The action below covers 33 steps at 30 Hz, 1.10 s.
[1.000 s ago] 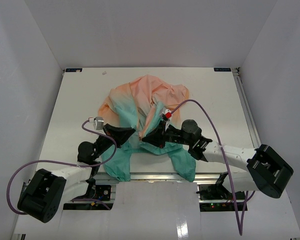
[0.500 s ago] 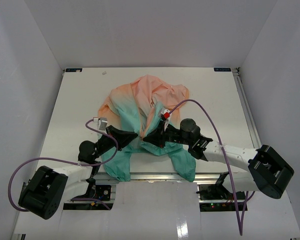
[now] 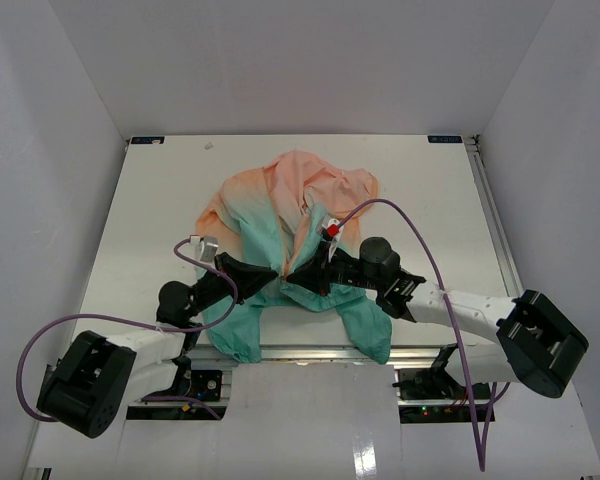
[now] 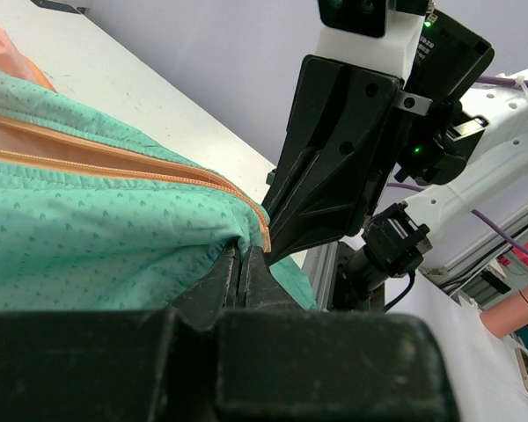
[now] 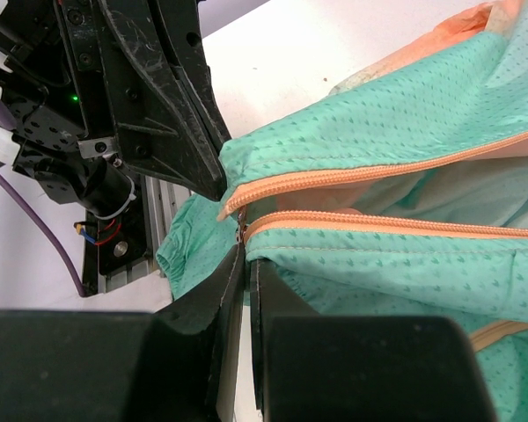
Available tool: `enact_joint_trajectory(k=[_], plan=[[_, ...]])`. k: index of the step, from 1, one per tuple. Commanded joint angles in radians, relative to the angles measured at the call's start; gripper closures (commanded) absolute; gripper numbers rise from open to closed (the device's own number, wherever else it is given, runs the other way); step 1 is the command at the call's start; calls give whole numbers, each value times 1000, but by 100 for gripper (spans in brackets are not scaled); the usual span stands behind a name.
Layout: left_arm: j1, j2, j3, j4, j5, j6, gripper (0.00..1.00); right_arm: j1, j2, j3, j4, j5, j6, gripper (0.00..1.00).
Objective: Zip up the jacket
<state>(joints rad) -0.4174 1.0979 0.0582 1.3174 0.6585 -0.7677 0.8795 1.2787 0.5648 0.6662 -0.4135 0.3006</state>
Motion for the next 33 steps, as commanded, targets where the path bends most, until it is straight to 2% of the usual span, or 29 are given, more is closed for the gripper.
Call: enact_joint_trajectory(k=[1, 6, 33], plan=[[-8, -38, 14, 76, -41, 17, 100, -5, -41, 31, -2, 6, -30, 92], [-8, -51, 19, 59, -90, 19, 100, -5, -48, 33, -24, 0, -36, 92], [-9, 38, 50, 41, -19, 41, 100, -6, -45, 60, -39, -8, -20, 92]])
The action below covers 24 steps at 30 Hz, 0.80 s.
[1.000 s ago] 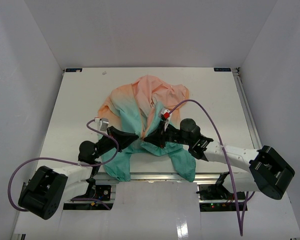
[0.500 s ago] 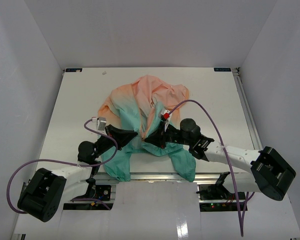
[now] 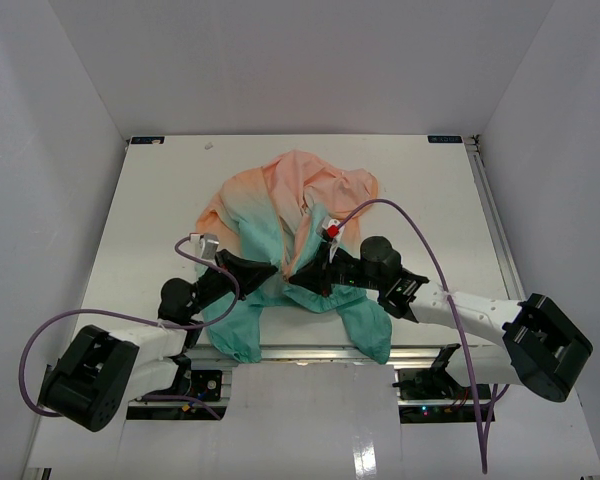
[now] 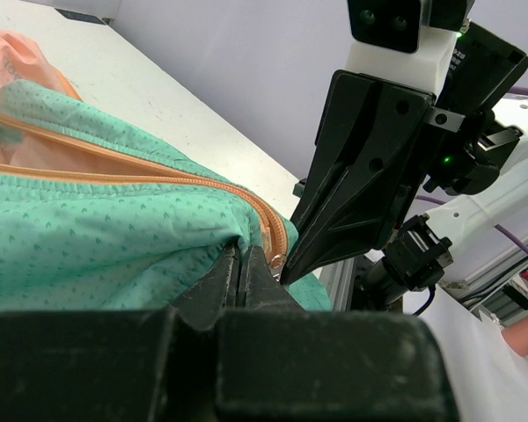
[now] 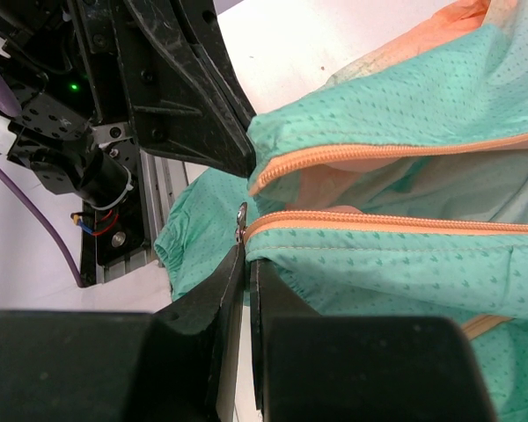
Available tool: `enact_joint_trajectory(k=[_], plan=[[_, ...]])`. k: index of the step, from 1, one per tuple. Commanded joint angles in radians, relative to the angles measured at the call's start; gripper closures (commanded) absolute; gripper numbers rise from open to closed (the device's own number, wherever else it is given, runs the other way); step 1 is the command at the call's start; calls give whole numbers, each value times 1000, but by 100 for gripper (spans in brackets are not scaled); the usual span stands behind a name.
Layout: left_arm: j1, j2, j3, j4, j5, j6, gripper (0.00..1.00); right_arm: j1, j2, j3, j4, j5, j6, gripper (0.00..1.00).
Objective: Zip up the jacket
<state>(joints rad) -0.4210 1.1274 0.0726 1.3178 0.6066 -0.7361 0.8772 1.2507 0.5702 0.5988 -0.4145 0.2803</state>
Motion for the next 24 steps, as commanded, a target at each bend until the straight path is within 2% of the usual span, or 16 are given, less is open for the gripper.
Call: enact_joint_trajectory(k=[1, 10, 18, 24], plan=[[-5, 9, 36, 40, 38, 8, 100, -4, -17, 55, 28, -7, 1, 92], [-15, -11, 44, 6, 101, 6, 100, -18, -18, 59, 26, 2, 15, 92], [-22, -17, 41, 39, 160, -5, 100, -39, -24, 53, 24, -1, 28, 92], [-24, -39, 28, 29, 114, 12, 100, -58, -62, 29, 26, -47, 14, 92]])
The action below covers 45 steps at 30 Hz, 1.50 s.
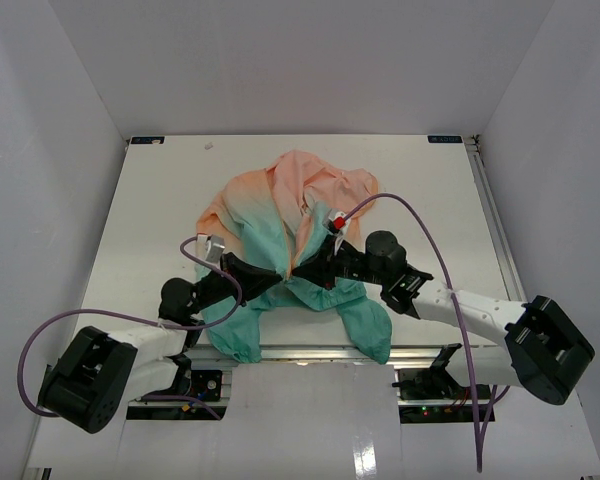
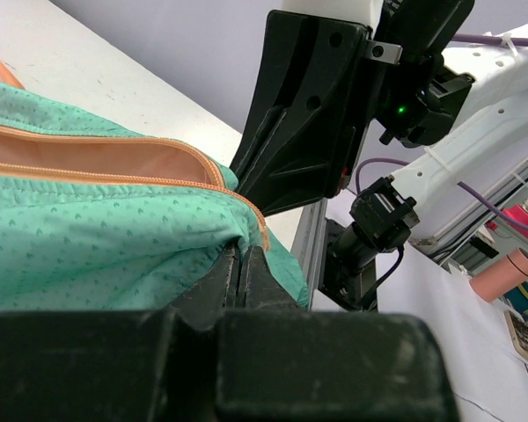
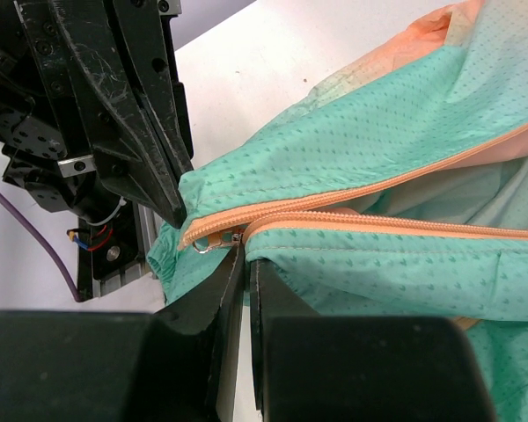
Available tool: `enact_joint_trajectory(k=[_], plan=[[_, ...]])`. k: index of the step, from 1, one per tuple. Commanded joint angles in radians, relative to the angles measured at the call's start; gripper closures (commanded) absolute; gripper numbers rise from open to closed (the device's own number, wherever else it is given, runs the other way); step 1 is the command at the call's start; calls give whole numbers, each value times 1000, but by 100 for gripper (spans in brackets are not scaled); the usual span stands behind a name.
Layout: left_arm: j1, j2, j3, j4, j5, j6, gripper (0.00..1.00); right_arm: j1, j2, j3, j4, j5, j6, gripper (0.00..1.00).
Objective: Zip up the jacket
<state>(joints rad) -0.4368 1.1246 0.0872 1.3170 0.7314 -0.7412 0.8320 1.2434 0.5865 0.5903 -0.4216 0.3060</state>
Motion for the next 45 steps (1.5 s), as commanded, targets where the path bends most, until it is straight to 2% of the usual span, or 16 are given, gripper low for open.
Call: enact_joint_trajectory(k=[1, 10, 14, 18, 22, 27, 33, 38, 45], plan=[[-8, -44, 7, 29, -23, 23, 100, -13, -66, 4, 36, -42, -17, 92], [-8, -16, 5, 66, -38, 16, 100, -14, -113, -14, 36, -95, -54, 92], [-8, -34, -16, 87, -94, 25, 100, -14, -132, -38, 50, -146, -66, 92], [-8, -70, -48, 172, -149, 30, 100, -14, -146, -47, 69, -202, -80, 92], [-8, -77, -57, 234, -142, 26, 100, -14, -142, -51, 117, -228, -59, 92], [-16, -23, -108, 482, -150, 34, 100, -14, -106, -64, 220, -272, -1, 92], [-30, -19, -91, 504, -138, 83, 100, -14, -62, -57, 253, -281, 10, 92], [-30, -67, -32, 495, -118, 101, 100, -13, -30, -33, 212, -276, -4, 92], [-30, -125, -35, 492, -111, 130, 100, -13, -13, -37, 255, -288, 35, 92]])
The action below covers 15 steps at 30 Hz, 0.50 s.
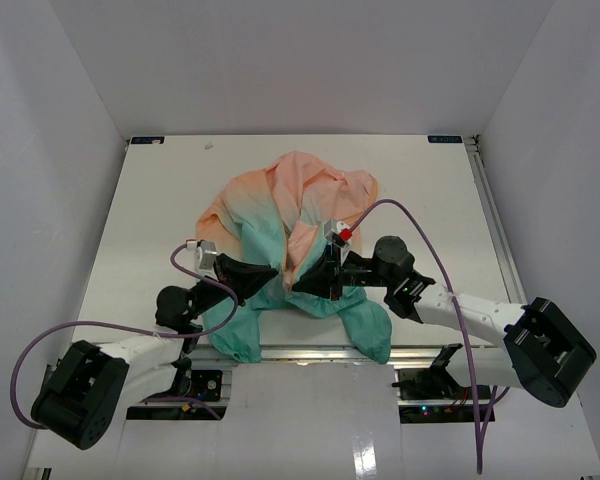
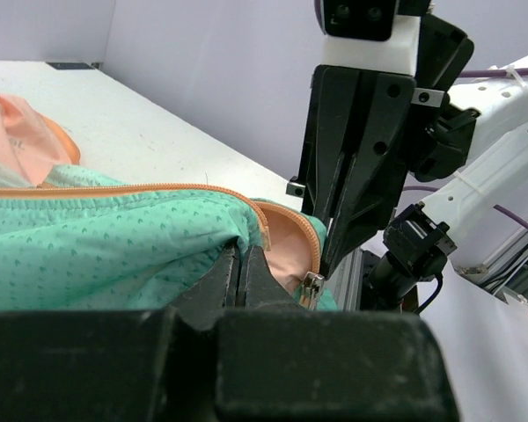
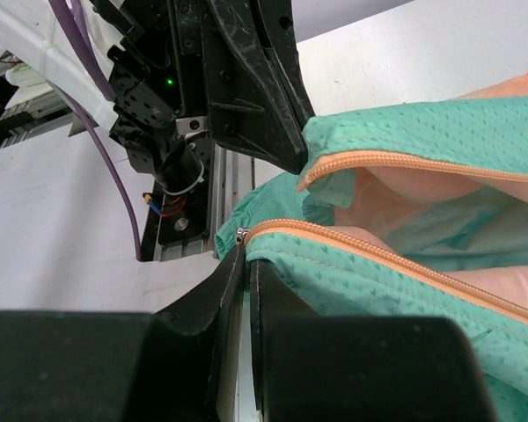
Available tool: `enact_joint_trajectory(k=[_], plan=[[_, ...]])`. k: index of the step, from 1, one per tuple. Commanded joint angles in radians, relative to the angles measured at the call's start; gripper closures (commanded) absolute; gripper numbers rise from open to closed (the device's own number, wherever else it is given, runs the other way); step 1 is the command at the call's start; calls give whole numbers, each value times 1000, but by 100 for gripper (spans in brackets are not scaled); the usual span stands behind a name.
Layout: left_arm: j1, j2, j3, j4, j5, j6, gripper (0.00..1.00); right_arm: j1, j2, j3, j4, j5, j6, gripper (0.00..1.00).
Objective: Zip up the jacket
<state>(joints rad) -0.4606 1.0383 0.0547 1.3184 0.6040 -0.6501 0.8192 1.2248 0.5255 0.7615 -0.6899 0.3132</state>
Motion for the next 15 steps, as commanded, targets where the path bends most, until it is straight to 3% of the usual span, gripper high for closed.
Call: enact_joint_trajectory(k=[1, 15], plan=[[-6, -46, -6, 495, 14, 45, 100, 0, 9, 25, 89, -18, 34, 92], [-35, -78, -25, 501, 57, 102, 100, -1, 41, 55, 125, 23, 100, 92]])
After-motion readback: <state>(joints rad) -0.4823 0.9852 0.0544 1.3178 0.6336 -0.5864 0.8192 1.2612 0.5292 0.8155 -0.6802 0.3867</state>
